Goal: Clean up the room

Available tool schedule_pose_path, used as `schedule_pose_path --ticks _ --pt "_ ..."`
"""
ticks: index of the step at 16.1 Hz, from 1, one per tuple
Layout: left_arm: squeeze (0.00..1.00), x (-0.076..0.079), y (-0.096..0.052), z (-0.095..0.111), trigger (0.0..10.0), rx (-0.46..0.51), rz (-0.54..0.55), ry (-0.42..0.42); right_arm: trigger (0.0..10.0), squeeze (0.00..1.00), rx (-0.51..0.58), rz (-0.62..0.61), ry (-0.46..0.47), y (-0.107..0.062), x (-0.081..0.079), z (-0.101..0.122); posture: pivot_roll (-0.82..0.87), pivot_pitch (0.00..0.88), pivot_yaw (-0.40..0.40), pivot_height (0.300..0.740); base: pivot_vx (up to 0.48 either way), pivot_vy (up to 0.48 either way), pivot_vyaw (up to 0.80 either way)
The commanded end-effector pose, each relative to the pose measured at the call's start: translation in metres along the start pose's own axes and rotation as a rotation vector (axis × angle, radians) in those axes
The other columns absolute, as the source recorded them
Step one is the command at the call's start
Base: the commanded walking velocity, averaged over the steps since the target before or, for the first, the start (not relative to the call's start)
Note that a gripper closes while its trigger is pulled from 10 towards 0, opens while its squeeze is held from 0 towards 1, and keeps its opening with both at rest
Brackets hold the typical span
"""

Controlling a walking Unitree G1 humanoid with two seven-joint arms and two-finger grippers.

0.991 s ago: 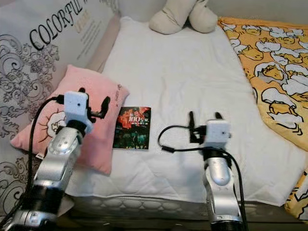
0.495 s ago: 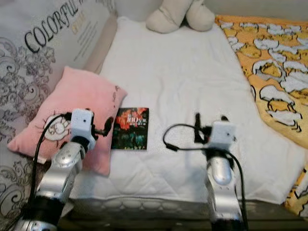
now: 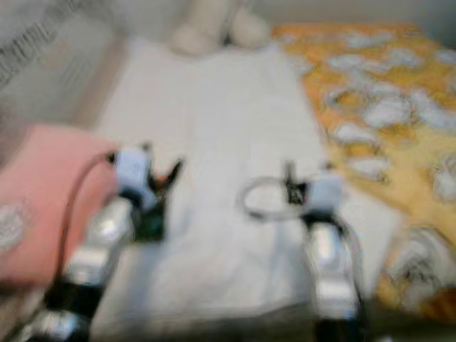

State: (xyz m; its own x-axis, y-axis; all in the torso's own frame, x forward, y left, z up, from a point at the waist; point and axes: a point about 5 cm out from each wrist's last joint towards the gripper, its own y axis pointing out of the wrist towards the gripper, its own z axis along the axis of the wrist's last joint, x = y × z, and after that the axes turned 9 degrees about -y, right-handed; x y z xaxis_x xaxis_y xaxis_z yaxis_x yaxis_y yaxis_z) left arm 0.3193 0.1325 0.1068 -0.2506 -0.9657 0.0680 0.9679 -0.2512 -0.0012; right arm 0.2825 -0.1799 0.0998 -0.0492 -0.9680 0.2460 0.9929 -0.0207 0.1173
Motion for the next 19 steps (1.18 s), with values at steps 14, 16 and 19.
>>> schedule_pose_path --ticks 14,16,19 --pt "0.0 0.012 -0.001 -0.02 10.0 -0.085 -0.059 -0.041 10.0 0.0 -0.11 0.001 0.015 0.0 0.003 -0.016 -0.16 0.0 0.059 0.638 0.0 0.189 -0.16" --pt "0.0 0.018 0.001 -0.019 10.0 -0.078 -0.1 -0.019 10.0 0.0 -0.117 0.002 0.017 -0.003 0.003 -0.018 -0.17 0.0 0.069 0.62 0.0 0.0 0.0" --pt "0.0 0.016 0.006 -0.016 10.0 -0.079 -0.091 -0.019 10.0 0.0 -0.114 -0.019 0.004 -0.005 0.006 -0.018 -0.19 0.0 0.086 0.588 0.0 0.0 0.0"
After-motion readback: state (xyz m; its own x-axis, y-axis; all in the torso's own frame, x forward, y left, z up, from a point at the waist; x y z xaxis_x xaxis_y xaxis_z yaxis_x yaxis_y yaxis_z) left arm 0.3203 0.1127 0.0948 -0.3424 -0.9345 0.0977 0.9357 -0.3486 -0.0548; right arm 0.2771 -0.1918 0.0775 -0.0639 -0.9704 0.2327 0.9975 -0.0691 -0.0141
